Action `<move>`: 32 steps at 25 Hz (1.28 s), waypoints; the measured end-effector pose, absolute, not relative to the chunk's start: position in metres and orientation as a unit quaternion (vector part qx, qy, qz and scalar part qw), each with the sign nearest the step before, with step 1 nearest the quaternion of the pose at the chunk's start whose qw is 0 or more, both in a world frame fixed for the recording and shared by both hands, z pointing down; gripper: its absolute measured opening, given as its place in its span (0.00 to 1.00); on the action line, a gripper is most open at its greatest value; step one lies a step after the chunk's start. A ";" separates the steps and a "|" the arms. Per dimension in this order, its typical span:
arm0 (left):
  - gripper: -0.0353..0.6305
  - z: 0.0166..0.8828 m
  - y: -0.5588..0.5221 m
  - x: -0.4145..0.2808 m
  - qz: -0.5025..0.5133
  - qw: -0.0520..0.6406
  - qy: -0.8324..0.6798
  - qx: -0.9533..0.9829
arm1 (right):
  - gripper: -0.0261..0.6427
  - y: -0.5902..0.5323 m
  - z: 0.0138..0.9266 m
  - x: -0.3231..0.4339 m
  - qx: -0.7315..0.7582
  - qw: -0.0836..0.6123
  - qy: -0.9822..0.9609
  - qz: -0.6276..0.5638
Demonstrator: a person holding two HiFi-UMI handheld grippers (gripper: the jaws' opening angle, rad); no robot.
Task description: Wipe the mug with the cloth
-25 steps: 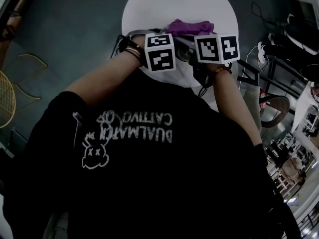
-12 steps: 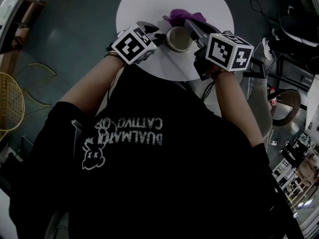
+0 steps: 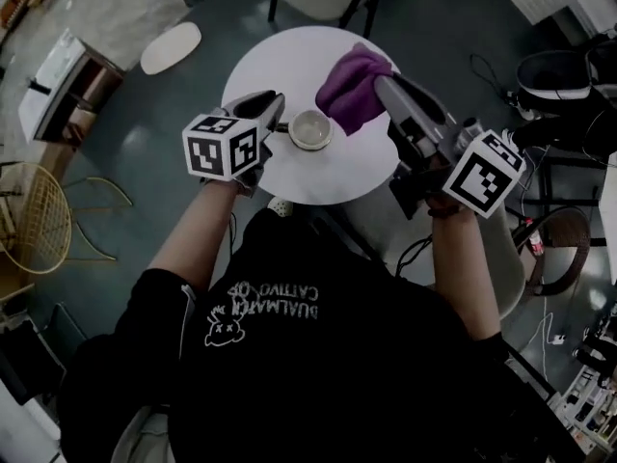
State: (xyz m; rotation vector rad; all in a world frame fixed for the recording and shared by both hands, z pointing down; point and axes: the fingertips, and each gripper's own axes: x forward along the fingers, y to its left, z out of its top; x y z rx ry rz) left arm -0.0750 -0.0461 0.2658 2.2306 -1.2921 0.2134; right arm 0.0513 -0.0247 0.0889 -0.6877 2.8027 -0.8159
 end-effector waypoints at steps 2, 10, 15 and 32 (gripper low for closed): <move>0.14 0.210 -0.036 -0.038 0.023 0.253 -0.468 0.847 | 0.07 -0.002 0.062 0.072 -0.206 0.080 0.943 -0.247; 0.05 0.131 0.071 0.068 0.085 0.182 -0.389 0.899 | 0.08 0.074 0.043 0.156 -0.230 0.044 0.945 -0.228; 0.05 0.137 0.131 0.098 0.094 0.196 -0.385 0.897 | 0.08 0.121 0.061 0.197 -0.221 0.063 0.934 -0.272; 0.05 0.117 0.208 0.111 0.060 0.184 -0.400 0.896 | 0.08 0.193 0.062 0.217 -0.223 0.076 0.945 -0.227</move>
